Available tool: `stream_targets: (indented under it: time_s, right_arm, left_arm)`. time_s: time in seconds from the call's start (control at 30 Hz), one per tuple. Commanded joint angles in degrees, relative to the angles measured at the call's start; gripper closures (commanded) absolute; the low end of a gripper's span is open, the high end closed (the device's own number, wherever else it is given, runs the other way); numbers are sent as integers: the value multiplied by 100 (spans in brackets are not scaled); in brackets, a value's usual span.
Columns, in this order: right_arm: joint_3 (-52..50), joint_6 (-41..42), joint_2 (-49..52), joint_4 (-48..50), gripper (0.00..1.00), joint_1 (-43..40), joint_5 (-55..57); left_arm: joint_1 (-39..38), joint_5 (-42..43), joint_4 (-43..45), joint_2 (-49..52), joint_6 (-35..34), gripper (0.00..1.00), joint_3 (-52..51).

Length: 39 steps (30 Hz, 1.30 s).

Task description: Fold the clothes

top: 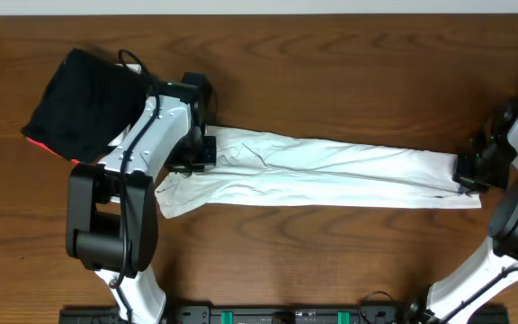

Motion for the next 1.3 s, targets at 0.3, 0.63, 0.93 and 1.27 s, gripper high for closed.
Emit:
stream_targets:
  time_s: [0.3,0.63,0.93,1.27]
  right_arm:
    - [-37,310,129,-22,99,-44,367]
    - [492,315,127,-544,69,-42,380]
    - [1759,-55,105,-1504,58,138,-575]
    - [1939,-319,-7,-1659,57,339,-916]
  left_arm:
    - [37,-195,420,-72,-79,94,-610]
    - [37,-195,439,-72,-74,52,-636]
    - [37,-195,129,-127,-72,33,90]
    - [35,-192,-35,-190,-74,62,632]
